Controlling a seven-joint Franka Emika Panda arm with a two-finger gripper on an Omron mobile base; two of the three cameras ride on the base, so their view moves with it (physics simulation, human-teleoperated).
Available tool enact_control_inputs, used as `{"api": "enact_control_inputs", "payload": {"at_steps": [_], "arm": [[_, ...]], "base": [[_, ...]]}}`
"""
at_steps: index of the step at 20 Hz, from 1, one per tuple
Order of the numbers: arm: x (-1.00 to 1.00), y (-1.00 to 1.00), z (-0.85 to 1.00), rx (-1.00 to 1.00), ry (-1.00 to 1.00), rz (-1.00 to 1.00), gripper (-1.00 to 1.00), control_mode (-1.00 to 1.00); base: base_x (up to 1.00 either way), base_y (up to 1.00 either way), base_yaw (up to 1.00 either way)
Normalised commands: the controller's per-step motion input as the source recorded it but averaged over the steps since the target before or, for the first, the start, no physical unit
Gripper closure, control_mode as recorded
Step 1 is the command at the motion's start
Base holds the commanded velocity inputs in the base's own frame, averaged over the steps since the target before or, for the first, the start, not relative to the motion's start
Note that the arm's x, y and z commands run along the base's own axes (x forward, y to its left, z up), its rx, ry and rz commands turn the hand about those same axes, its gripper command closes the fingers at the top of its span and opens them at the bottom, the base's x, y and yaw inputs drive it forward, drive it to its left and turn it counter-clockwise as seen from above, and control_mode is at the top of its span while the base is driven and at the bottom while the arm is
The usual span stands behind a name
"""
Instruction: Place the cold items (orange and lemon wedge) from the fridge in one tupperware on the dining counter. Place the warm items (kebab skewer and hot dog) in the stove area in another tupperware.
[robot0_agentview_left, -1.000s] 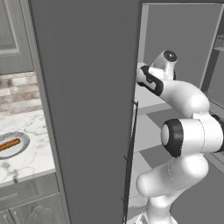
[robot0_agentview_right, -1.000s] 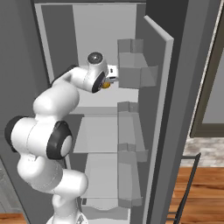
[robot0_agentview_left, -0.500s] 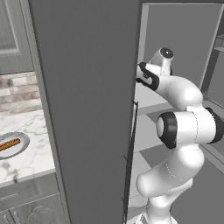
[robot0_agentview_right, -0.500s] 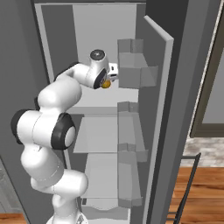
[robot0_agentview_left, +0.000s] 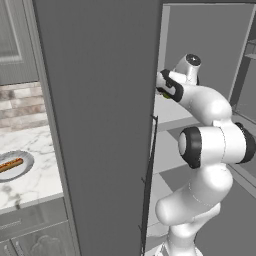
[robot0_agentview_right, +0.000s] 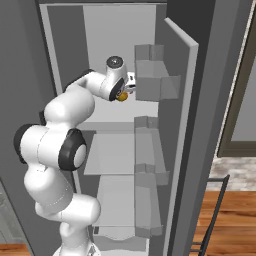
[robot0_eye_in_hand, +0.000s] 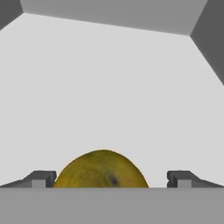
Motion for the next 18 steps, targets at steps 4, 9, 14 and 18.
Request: {"api": "enact_control_inputs", "payload": {"at_steps": [4, 9, 14, 18], "arm": [[0.0, -0.04, -0.19, 0.0, 0.0, 0.0, -1.0, -1.0], [-0.02, -0.04, -0.26, 0.0, 0.0, 0.0, -1.0, -1.0], [-0.05, -0.03, -0.28, 0.0, 0.0, 0.0, -1.0, -1.0], [-0.11, -0.01, -0.35, -0.01, 0.0, 0.0, 1.0, -1.0]], "base": [[0.0, 0.0, 0.0], [0.0, 0.0, 0.0], [0.0, 0.0, 0.0], [0.0, 0.0, 0.0]]}}
